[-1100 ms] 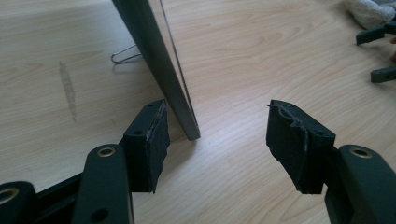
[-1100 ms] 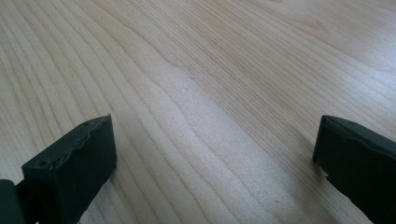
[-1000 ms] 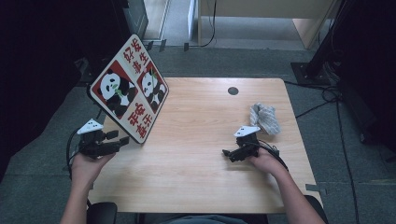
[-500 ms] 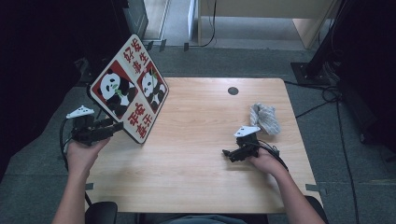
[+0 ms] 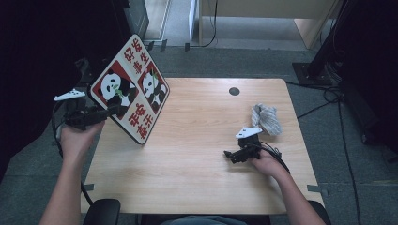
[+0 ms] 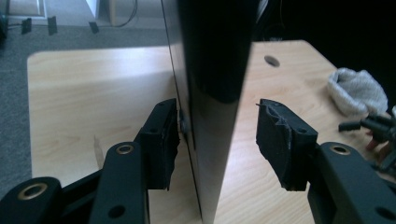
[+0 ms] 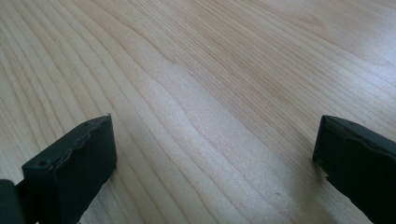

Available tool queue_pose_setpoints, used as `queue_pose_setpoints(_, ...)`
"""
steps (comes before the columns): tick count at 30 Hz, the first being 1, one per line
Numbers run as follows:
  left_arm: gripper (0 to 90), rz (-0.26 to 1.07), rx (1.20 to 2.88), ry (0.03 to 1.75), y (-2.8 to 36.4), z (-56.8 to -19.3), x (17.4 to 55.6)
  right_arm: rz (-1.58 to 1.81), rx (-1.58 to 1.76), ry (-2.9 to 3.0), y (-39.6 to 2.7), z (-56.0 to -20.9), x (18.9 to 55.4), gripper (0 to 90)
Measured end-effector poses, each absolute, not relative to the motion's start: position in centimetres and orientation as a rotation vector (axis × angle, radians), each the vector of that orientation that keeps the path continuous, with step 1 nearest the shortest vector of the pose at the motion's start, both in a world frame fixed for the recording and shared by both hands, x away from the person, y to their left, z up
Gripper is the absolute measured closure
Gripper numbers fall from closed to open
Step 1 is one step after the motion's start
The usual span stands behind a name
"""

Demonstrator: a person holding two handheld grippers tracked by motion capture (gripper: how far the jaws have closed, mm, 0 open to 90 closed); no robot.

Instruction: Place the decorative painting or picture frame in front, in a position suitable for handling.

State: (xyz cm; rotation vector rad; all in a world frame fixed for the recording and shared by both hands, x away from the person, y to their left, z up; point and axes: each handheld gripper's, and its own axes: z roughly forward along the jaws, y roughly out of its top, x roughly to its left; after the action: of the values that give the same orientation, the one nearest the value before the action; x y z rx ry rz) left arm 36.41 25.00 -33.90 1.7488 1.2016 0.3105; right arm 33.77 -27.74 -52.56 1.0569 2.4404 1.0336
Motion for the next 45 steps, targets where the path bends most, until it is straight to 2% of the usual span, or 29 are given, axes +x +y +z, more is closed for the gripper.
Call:
queue_pose_setpoints(9,51.9,0.341,1.722,1.197,25.7,-31.3,38.7,1.033,1.061,2.439,-27.7,-52.6,33.7,0.0)
queue_pose_setpoints(15,53.9,0.364,1.765,1.186,25.6,-30.0,40.1,1.031,1.065,2.435,-27.7,-52.6,33.7,0.0)
queue_pose_setpoints(20,54.2,0.324,1.717,1.184,26.0,-29.4,41.1,1.027,1.071,2.437,-27.7,-52.5,33.5,0.0)
queue_pose_setpoints(36,54.3,0.295,1.830,1.208,25.2,-25.7,44.8,1.029,1.074,2.433,-27.7,-52.6,33.5,0.0)
queue_pose_setpoints(45,54.9,0.269,1.874,1.235,24.4,-24.8,47.6,1.028,1.075,2.434,-27.7,-52.6,33.5,0.0)
